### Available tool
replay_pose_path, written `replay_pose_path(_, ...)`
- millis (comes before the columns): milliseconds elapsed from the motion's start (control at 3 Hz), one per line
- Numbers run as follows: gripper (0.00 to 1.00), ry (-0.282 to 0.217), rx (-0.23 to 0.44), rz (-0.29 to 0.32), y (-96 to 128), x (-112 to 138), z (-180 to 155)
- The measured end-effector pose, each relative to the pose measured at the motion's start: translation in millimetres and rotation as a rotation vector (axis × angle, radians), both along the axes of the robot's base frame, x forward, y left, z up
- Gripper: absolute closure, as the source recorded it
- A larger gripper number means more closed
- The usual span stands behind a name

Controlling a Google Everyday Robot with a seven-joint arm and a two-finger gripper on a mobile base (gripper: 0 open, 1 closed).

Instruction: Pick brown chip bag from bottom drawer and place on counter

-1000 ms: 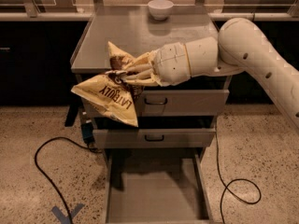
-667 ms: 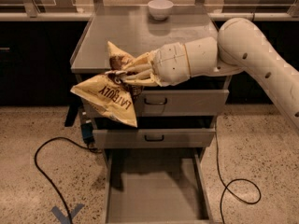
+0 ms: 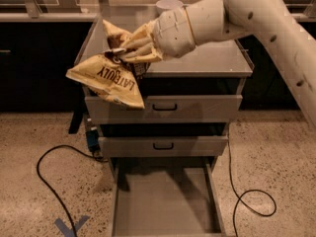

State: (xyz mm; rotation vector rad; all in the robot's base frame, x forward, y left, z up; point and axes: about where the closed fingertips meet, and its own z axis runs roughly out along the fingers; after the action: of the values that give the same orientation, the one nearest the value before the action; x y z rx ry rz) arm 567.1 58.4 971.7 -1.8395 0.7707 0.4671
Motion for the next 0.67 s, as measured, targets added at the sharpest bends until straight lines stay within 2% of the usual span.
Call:
replay_pose_path(333, 1.0, -0.158, -0.042, -0.081, -7.7, 39.7, 61.1)
replay_pose_path(667, 1.0, -0.282, -0.024, -0.24, -39.2, 93.9, 112.4)
